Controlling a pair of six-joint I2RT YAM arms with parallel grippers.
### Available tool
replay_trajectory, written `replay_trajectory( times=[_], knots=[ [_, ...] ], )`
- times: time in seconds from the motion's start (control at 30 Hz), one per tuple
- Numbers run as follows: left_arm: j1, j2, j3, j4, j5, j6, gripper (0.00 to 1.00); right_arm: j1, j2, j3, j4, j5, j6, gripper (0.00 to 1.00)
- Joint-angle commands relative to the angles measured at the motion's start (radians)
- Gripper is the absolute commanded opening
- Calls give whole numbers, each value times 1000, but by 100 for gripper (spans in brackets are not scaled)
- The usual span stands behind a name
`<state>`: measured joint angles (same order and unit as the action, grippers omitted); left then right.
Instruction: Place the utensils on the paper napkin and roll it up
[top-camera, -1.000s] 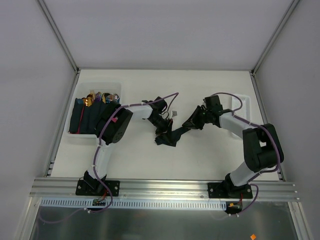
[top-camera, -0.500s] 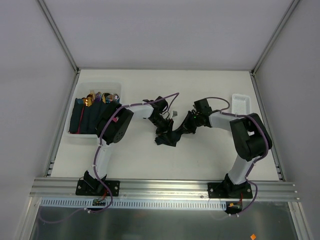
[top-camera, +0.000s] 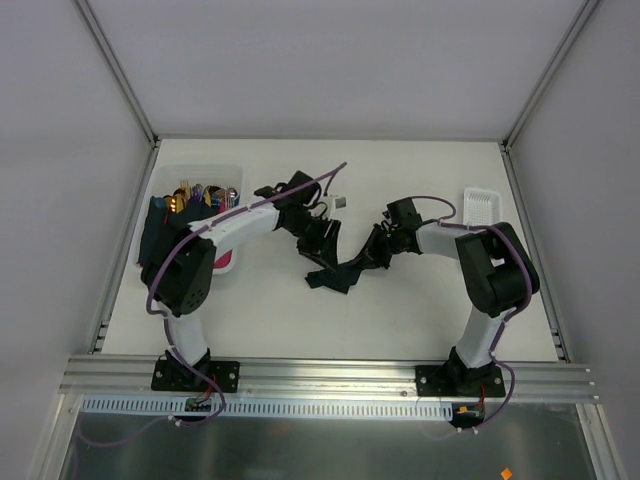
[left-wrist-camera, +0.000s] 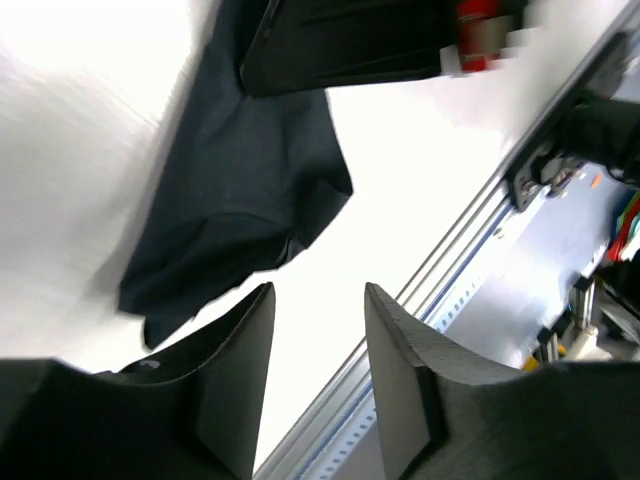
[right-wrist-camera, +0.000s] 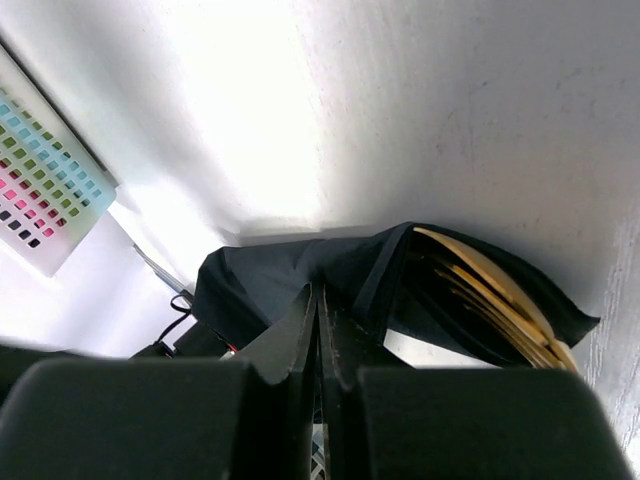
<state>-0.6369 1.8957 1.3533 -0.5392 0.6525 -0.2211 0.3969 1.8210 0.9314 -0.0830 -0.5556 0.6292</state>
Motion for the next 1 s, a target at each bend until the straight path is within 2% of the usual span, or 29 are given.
replay_trajectory(
  times=[0.0, 0.2, 0.33, 0.67, 0.83, 0.97],
  knots=[
    [69, -124, -11, -13, -25, 81, 42, -7, 23, -11, -63, 29, -45, 4],
    [88, -129, 13, -48, -51, 195, 40, -18, 20, -13, -63, 5, -48, 12],
    [77, -54, 67, -50, -67, 248, 38, -24, 23, -16, -63, -10, -51, 16],
    [9, -26, 56, -54, -27, 443, 38, -32, 37, -22, -63, -20, -49, 16],
    [-21, -56, -3, -58, -74, 528, 29, -41, 43, -26, -66, -20, -49, 16],
    [-43, -58, -51, -61, -91, 543, 26, -43, 47, -25, -64, -20, -49, 15]
  ],
)
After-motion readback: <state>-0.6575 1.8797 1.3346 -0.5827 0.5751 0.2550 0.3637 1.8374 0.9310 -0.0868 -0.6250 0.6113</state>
